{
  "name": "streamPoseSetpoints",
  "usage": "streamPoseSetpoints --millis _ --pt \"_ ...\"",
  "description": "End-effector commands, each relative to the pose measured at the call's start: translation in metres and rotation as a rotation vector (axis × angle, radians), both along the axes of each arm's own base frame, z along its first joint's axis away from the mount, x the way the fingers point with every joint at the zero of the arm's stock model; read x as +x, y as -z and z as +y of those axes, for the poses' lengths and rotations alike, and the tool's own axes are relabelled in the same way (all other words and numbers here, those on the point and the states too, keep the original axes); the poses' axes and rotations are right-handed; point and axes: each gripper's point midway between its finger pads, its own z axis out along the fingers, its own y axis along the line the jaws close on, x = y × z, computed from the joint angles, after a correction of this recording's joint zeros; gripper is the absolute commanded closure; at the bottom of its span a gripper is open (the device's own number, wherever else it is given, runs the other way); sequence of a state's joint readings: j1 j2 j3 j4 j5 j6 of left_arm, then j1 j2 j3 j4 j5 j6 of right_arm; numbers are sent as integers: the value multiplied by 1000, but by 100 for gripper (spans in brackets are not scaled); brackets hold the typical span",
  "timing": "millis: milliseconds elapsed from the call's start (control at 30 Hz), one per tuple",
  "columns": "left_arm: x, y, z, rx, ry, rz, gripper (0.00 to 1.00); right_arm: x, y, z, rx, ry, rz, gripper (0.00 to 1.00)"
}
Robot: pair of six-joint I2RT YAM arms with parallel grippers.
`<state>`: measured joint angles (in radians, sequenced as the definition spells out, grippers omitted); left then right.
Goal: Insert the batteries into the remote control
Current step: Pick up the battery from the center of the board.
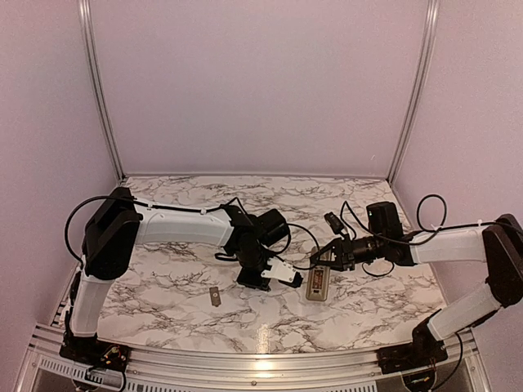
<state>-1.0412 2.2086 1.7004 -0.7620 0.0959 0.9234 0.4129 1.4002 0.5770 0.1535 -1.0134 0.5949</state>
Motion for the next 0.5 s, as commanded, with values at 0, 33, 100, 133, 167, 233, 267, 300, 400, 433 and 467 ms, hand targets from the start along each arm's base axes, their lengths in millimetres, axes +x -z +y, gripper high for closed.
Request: streamPoseSetpoints --millis 0,33,100,133,167,233,267,300,400,433,467 --pt "-16 19 9 76 3 51 75 5 -2 -1 15 -2 -19 100" --pt "-17 20 11 83 -2 54 77 5 -2 -1 16 -2 -20 100" --pt "-21 22 14 99 -8 61 79 5 -1 0 14 -3 -19 100" --pt "-23 25 16 110 -8 63 80 5 -1 -1 13 -2 -17 100" --pt "-26 27 18 123 -5 61 81 6 0 -1 12 -2 -16 100" --pt "-30 33 23 149 -9 55 81 6 0 -1 11 0 -16 100" --pt "-32 34 25 157 -18 56 82 6 1 -1 9 1 -15 100" --pt "-34 34 26 157 -24 63 83 6 1 -1 9 1 -16 100" --pt "-40 26 23 131 -63 95 93 7 3 -1 3 6 -13 100" --pt "-41 24 24 122 -84 106 96 7 4 -2 -2 8 -12 100" --pt "-42 20 24 107 -117 108 100 7 5 -3 -10 11 -13 100"
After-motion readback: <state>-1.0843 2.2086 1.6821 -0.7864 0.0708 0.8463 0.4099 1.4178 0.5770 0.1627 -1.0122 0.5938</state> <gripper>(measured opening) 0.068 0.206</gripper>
